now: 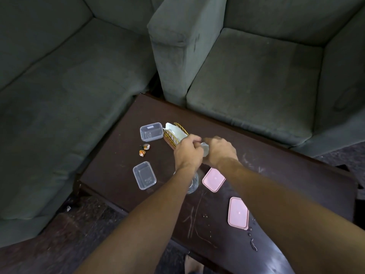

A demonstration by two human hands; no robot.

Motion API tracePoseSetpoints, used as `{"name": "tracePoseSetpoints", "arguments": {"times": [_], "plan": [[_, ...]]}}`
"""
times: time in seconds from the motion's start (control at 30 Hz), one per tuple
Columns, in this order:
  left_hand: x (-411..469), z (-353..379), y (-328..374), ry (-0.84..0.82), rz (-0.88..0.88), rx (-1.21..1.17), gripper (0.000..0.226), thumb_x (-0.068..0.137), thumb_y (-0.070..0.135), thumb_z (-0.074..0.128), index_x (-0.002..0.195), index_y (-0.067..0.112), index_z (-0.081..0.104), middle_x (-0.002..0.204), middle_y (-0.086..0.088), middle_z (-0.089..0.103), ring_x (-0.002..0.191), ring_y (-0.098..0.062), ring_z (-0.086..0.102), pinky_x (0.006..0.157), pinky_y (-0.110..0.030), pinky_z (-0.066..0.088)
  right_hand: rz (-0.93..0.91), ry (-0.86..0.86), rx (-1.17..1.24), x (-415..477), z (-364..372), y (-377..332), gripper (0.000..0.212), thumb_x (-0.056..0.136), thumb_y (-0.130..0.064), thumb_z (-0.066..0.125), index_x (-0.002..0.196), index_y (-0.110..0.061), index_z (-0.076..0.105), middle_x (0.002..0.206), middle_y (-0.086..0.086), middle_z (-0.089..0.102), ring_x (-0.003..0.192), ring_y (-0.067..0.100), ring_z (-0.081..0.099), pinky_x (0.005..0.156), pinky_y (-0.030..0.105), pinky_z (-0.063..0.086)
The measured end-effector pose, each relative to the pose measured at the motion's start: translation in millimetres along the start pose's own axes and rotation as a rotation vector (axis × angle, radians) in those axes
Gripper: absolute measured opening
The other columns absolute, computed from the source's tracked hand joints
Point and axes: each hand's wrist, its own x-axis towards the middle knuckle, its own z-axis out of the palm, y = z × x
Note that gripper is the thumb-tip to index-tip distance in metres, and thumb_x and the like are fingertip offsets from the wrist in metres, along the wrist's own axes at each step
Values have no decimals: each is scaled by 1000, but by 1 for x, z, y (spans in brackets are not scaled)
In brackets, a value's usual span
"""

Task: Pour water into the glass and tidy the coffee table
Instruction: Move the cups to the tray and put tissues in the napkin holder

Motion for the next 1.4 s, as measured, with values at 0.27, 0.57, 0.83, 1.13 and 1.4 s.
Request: {"name": "tracePoseSetpoints", "arguments": {"times": [0.27,0.57,0.83,1.13,1.4], "plan": [[-1,5,-7,-29,117,98,39,89,3,55,120,20,69,120,2,70,113,-19,63,98,-28,45,54,58,59,-3,1,12,46,71,-39,80,113,-25,69,110,3,62,102,32,68,80,34,53],[-37,50,25,-321,299,227,90,73,23,85,152,25,41,145,0,50,132,-20,53,109,-34,43,192,166,164,-48,-64,86,47,64,-51,80,99,-22,74,96,4,73,93,29,70,75,30,55],[-116,132,114,-262,493,32,67,69,38,89,130,28,63,121,5,62,111,-18,65,94,-35,52,321,257,198,-134,-135,187,45,59,-43,84,96,-19,76,93,6,73,91,28,70,69,28,52],[-239,256,219,-478,746,-19,64,67,41,87,126,30,69,108,12,59,98,-14,65,86,-25,49,529,355,225,-265,-174,360,45,57,-45,82,93,-20,71,87,0,65,87,26,67,67,28,51],[-355,363,284,-775,842,9,68,73,39,88,135,28,62,119,5,60,101,-11,64,88,-25,49,751,336,124,-378,-192,497,50,50,-58,83,71,-20,60,72,0,62,68,22,63,53,26,41]]}}
